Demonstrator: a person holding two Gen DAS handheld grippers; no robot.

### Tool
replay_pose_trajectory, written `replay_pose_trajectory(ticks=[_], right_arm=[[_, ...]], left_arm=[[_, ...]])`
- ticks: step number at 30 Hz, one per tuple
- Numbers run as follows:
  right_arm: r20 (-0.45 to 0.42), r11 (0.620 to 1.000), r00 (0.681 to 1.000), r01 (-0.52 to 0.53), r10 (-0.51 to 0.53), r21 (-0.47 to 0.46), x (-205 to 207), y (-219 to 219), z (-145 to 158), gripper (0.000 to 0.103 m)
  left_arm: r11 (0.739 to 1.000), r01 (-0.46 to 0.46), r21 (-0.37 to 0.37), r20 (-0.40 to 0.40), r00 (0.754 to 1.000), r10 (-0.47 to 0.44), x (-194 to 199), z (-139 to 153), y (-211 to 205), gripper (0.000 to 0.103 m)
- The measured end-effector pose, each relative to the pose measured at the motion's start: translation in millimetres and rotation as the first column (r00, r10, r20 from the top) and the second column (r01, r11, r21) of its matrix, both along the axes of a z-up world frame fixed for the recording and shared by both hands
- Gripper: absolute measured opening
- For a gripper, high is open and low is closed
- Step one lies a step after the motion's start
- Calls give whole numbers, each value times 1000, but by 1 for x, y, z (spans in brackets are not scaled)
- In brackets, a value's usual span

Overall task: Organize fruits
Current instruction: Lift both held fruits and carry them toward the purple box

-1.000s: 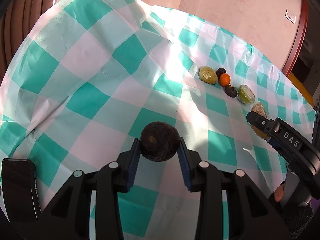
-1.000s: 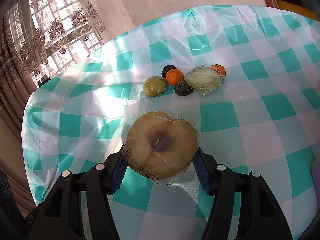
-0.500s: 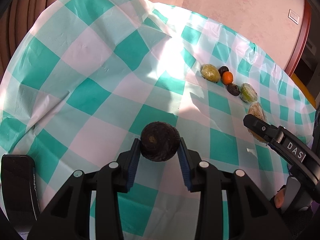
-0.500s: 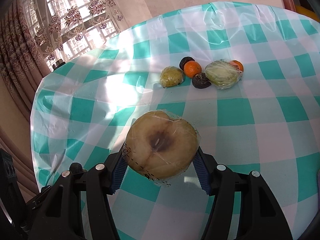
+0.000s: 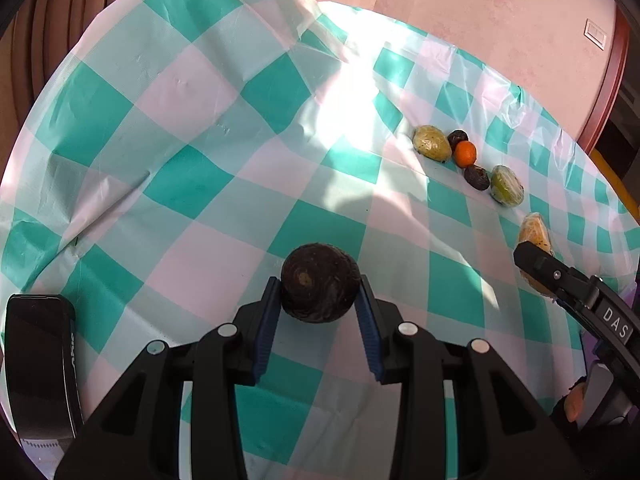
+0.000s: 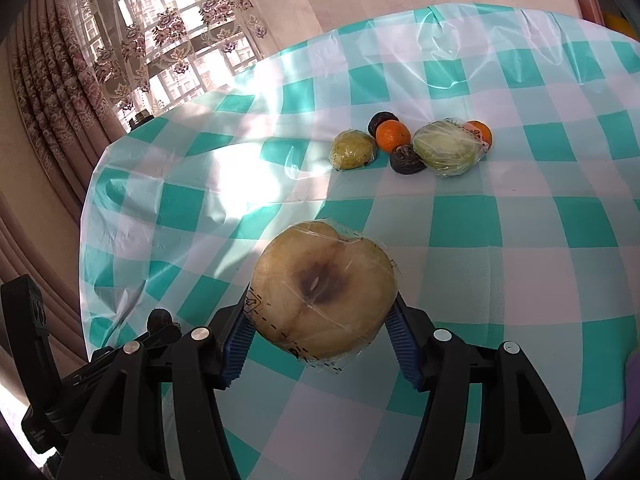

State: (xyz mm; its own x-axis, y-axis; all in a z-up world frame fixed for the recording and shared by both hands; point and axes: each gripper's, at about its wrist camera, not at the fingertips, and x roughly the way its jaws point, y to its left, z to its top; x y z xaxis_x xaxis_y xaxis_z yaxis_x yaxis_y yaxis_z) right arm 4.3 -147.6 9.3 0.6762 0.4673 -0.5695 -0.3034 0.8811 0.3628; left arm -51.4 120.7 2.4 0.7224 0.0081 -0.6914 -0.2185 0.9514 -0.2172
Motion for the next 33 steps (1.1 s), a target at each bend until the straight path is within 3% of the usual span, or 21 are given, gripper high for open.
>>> replay_pose_trajectory(ticks=[5,8,13,18,21,25,29,33], right_arm=[[1,1000,1000,8,-8,-30,-1,9,3,60],[50,997,998,50,-47,-59,-14,10,13,60],[64,991,991,119,-115,-68,-49,-4,34,60],[68,991,990,125,-121,-51,-91,-22,65,60],[90,987,985,151,-145,-54,-125,-39,92,60],[73,975,977,207,-200,-88,-161,-75,118,60],[46,958,966,258,-254,-123,-191,-118,125,60],[53,938,949,316,-311,-143,-217,-158,124,60]], left_arm=[[1000,20,14,-3,1000,-20,5,3,-3,38],[996,73,44,25,997,-75,4,12,-17,38],[984,155,81,38,987,-159,-11,23,-47,38],[968,231,95,72,969,-238,-34,40,-78,38],[945,307,114,122,940,-320,-47,64,-107,38],[893,436,116,160,879,-450,-62,97,-152,38],[836,537,109,181,816,-548,-71,120,-201,38],[768,621,156,176,747,-641,-81,129,-254,38]])
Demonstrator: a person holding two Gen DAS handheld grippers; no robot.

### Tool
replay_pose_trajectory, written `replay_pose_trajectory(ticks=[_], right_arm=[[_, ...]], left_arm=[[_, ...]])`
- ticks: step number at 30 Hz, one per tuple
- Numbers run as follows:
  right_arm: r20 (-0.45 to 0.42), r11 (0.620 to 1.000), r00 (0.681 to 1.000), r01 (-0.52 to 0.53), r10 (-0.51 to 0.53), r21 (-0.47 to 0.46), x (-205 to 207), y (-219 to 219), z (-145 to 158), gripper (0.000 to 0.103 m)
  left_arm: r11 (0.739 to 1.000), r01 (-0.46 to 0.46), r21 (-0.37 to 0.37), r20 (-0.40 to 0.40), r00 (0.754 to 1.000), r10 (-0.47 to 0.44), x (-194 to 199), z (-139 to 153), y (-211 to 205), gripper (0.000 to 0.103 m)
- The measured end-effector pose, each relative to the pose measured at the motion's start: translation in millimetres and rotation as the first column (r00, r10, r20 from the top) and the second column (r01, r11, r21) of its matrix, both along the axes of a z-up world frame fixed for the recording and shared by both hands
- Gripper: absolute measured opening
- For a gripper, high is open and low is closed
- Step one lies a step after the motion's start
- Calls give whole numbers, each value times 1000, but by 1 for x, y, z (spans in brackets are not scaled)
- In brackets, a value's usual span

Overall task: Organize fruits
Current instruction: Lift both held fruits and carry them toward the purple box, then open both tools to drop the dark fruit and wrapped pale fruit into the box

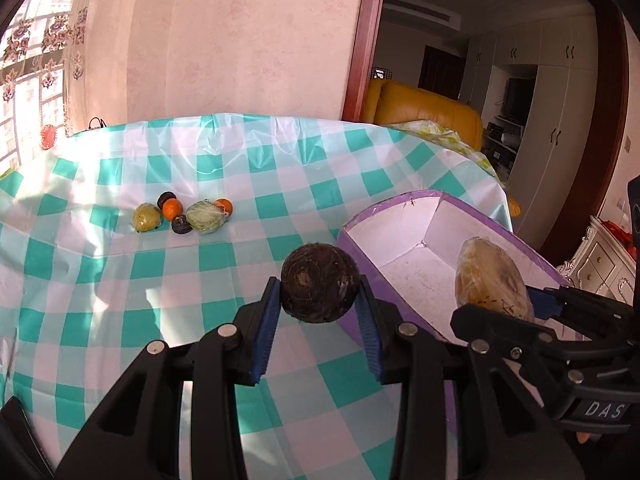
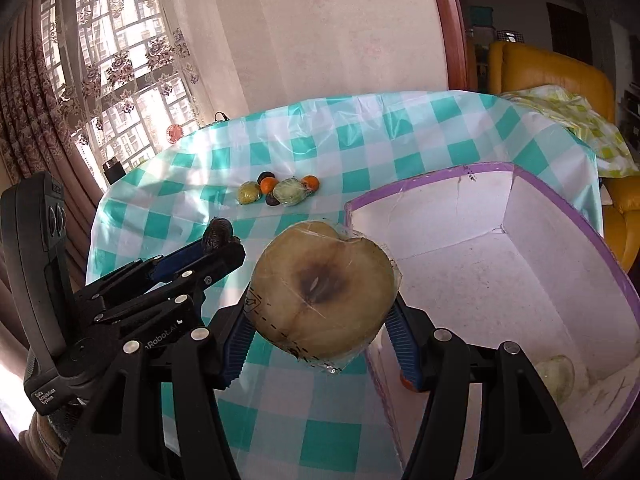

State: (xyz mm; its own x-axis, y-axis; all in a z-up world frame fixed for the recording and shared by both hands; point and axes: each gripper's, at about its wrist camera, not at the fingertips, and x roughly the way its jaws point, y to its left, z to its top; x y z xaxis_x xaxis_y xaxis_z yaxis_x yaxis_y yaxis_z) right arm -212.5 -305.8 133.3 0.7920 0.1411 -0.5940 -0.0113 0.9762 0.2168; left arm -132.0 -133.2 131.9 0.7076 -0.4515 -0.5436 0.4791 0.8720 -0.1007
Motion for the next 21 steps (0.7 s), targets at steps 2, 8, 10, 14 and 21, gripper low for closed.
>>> replay_pose_trajectory(ticks=[2,8,10,14,21], right_arm=[[2,999,999,37,-37,-27,-11,-16,-3,60],[-62,989,990,124,-129,-80,-28,-62,-26,60],[-96,983,983,147,-157,-108,-29,-74,-34,60],[-171,974,970,145,-175,-172,-24,-86,-49,60],[-244,965,953,121,-179,-235,-10,-89,-69,60]], left_arm=[[998,53,32,5,999,-53,-3,1,-27,38],[966,208,157,-42,978,-204,-4,-9,-110,38],[947,248,207,-86,968,-235,2,-18,-135,38],[891,309,333,-223,944,-244,16,-39,-176,38],[826,326,460,-309,931,-195,27,-66,-191,39]])
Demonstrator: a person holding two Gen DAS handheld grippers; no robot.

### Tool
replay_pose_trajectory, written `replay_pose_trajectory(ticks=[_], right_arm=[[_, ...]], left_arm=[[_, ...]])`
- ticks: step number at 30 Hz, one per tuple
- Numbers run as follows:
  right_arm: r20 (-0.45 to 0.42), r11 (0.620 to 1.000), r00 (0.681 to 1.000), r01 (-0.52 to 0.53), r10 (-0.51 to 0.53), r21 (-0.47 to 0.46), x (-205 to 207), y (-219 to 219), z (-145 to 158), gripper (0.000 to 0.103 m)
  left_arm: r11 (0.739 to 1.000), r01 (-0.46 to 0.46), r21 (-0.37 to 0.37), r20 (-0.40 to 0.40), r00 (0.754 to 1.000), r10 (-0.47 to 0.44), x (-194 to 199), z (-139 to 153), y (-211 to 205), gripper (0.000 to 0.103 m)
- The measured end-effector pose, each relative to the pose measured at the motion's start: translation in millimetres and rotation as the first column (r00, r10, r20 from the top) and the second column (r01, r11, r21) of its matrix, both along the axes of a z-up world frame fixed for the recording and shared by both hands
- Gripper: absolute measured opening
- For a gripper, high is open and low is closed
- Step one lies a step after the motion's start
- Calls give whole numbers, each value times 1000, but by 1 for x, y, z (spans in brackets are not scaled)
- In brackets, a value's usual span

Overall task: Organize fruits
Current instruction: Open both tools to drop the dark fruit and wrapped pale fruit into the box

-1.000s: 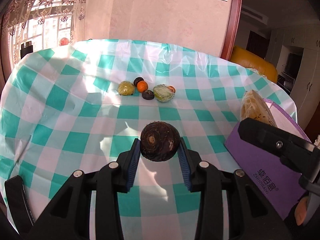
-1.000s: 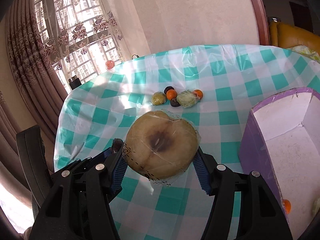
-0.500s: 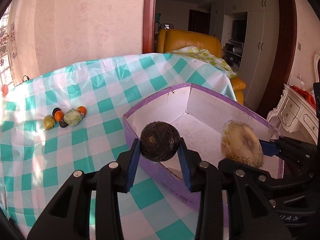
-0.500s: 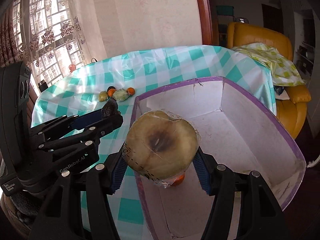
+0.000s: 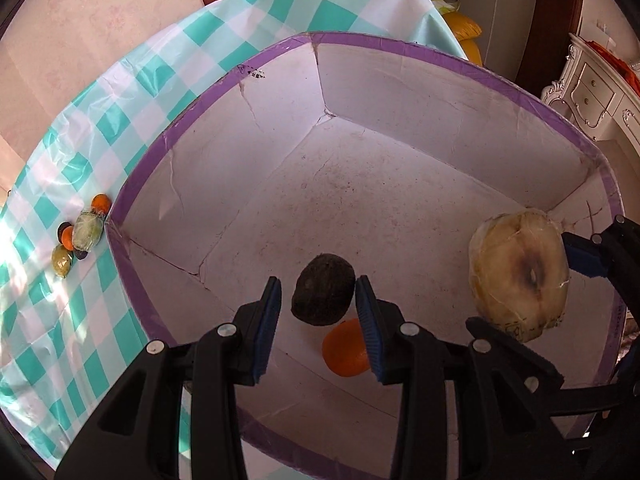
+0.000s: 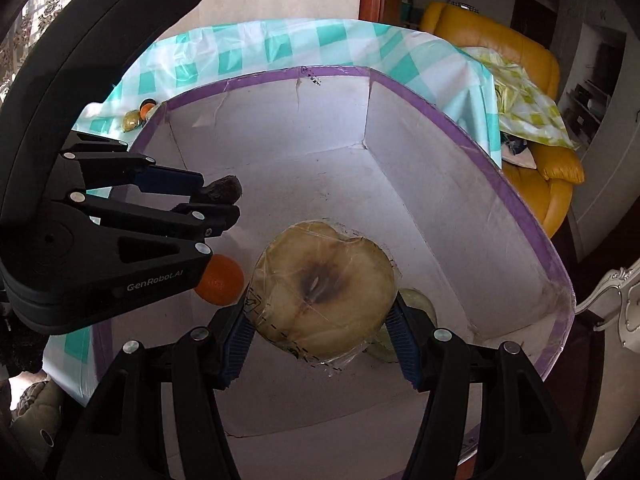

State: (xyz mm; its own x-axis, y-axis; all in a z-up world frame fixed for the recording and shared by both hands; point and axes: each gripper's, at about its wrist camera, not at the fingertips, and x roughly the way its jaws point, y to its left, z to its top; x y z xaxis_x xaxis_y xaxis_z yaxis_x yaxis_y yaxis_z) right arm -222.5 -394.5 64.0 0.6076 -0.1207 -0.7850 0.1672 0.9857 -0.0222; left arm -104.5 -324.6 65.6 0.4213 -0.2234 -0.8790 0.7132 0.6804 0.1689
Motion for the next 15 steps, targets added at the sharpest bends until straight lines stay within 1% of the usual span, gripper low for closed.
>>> replay_pose_trajectory(ticks=[1,3,4,5,6,9,11,12,14,15], right_arm=[[-3,1000,1000,3,-3,3,1,0,-1,60],[-13,1000,1000,7,-7,6,2,0,-4,60],[-22,1000,1000,11,-11,11,4,0,-6,61],[-30,1000,999,14,-14,12,5,1,-7,61],[-28,1000,1000,15,-14,15,6,1,-6,61],[-39,1000,999,26,-26,8,9,2,-6,62],[-41,1000,999,31,-31,3,10,3,-6,62],[-36,999,999,32,-32,9,11,2,-5,64],[-19,999,999,43,-42,17,9,2,-3,68],[-9,999,999,47,-47,16,7,2,-2,73]], left_arm=[[1000,-5,6,-3,1000,5,1,-1,1,40],[1000,-3,-9,-23,1000,3,4,-1,4,46],[1000,-8,-10,-27,1000,8,6,0,6,56],[1000,-15,-9,-21,1000,15,7,0,8,62],[1000,-12,-14,-18,1000,12,8,1,9,64],[999,-6,-31,-12,1000,5,9,7,12,74],[999,-16,-37,13,1000,17,10,11,13,90],[999,-24,-47,21,999,25,11,12,15,92],[996,-22,-91,16,1000,23,12,15,19,92],[993,-16,-115,18,1000,18,11,16,23,92]])
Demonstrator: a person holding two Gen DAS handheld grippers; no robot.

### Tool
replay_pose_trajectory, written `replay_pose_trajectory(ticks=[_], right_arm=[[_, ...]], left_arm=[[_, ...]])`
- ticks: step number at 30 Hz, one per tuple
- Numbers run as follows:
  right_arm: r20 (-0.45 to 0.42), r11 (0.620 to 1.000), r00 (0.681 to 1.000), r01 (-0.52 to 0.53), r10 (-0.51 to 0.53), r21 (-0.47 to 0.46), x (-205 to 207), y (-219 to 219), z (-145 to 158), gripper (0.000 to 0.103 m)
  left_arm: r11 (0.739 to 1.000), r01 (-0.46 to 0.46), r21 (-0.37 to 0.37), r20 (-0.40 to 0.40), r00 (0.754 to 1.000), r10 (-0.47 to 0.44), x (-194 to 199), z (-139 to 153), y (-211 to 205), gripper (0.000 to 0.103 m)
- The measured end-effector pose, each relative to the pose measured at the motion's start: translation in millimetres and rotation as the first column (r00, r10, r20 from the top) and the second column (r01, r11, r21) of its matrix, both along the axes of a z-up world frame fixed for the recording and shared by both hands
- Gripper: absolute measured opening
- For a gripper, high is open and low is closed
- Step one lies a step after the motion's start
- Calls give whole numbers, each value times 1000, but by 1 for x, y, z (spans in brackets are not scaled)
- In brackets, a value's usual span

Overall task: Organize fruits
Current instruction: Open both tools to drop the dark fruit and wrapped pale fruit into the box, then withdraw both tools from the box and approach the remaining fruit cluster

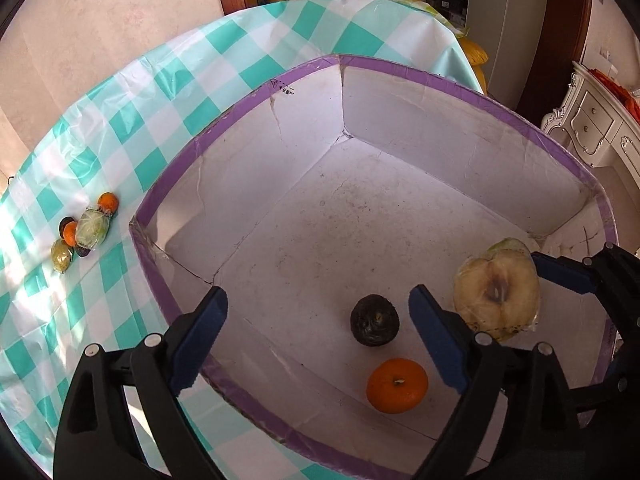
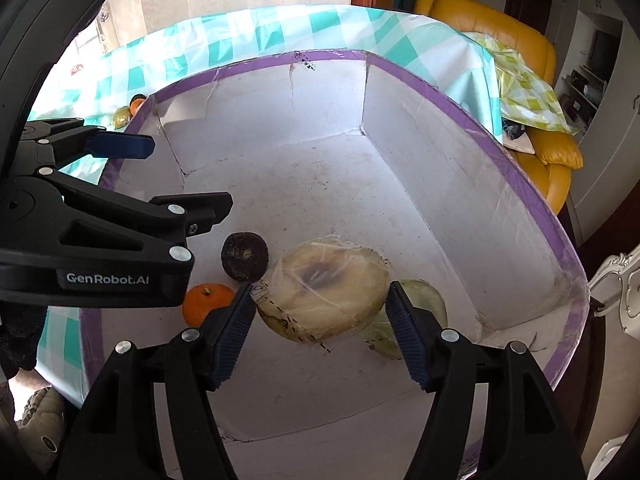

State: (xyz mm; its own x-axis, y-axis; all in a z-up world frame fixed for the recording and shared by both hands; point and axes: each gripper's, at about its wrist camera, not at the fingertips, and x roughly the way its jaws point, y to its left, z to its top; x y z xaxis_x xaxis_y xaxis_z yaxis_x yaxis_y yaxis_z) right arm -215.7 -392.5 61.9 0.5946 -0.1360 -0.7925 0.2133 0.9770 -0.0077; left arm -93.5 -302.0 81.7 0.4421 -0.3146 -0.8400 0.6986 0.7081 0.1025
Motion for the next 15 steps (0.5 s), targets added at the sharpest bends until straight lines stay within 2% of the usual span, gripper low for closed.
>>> replay_pose_trajectory(ticks=[3,6,9,15], right_arm=[[16,1000,1000,-8,8,7,-2,3,1,74],[62,1000,998,-9,10,-16,-5,8,7,77],[110,1000,994,14,-13,-11,-6,7,16,84],[162,999,986,53,-50,-10,-12,7,28,86]], left_arm=[[997,17,-81,27,1000,-15,-10,8,12,92],[990,7,-142,82,997,5,-15,20,26,100],[991,-26,-128,97,995,39,-9,24,27,101],[984,-72,-165,68,994,84,-9,19,42,101]])
